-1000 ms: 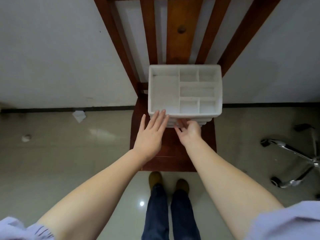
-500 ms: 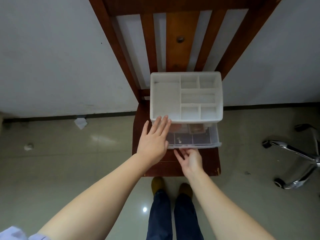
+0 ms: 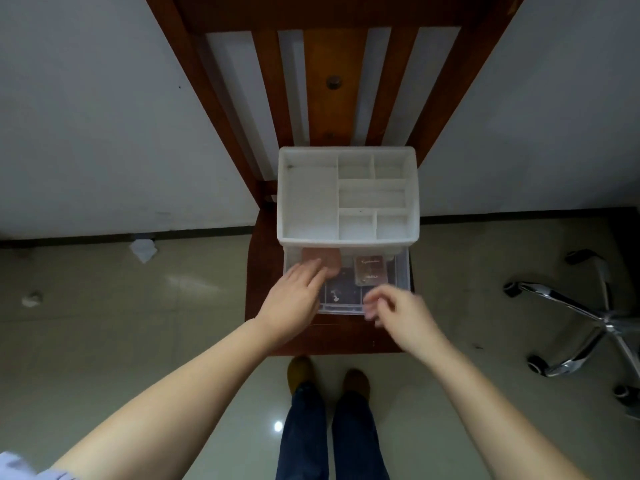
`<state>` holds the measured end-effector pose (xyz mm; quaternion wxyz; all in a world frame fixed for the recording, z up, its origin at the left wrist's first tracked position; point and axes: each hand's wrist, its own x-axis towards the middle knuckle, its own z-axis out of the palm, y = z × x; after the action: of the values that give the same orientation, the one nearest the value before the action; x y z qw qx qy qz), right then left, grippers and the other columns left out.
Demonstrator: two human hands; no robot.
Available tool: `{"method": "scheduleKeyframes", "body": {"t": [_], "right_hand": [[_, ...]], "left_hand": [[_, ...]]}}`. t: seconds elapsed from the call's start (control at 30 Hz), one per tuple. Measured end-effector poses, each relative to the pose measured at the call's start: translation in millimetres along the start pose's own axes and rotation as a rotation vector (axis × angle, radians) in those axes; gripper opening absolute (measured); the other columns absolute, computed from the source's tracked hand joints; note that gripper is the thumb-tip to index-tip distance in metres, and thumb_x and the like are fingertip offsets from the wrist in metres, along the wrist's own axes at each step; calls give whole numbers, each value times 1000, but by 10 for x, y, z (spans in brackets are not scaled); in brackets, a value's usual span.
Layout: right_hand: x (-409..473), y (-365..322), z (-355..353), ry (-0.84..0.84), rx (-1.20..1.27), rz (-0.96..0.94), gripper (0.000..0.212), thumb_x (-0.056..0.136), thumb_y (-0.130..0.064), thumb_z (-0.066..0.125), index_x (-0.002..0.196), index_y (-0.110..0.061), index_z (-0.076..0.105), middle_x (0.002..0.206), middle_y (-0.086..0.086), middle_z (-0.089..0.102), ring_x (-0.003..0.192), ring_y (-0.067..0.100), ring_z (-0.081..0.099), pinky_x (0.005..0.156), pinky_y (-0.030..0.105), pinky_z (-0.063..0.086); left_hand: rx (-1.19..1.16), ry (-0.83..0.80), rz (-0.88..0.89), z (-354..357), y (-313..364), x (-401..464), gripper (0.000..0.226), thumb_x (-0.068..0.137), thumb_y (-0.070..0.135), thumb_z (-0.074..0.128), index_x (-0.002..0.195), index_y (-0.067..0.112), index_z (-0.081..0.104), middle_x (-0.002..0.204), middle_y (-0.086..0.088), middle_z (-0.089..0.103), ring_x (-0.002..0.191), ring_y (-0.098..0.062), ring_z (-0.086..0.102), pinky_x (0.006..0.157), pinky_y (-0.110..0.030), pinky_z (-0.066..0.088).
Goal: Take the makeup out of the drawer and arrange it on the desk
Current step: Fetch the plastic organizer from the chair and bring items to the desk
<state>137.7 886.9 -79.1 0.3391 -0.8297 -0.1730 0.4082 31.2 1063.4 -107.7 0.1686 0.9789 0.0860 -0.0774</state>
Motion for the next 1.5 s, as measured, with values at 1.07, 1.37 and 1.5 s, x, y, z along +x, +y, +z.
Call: {"method": "scheduleKeyframes", "body": {"t": [1.07,1.37,1.5], "right_hand": [[-181,173,-89,-476,-570,-26,83,85,-44,58,150,-15,16,132,12,51,119,22,51,98,28,42],[127,94,-288,-354,-604,-38,87,81,-47,59,150,-25,11,130,9,51,115,21,53,92,30,45],[368,11,-360,-343,-616,-35,87,81,-48,58,150,-31,8,131,9,50,113,22,54,89,30,48]], "left_hand": [[-684,-713,-419,-72,47,-397,93,75,45,68,149,23,16,145,-6,39,128,-18,43,106,-32,39],[-670,-698,-392,-159,-22,-93,97,75,47,68,149,28,9,147,-6,37,127,-20,44,102,-28,39],[-643,-672,-394,-233,-114,99,104,76,45,68,149,31,-4,148,-11,32,129,-23,43,106,-36,39]]}}
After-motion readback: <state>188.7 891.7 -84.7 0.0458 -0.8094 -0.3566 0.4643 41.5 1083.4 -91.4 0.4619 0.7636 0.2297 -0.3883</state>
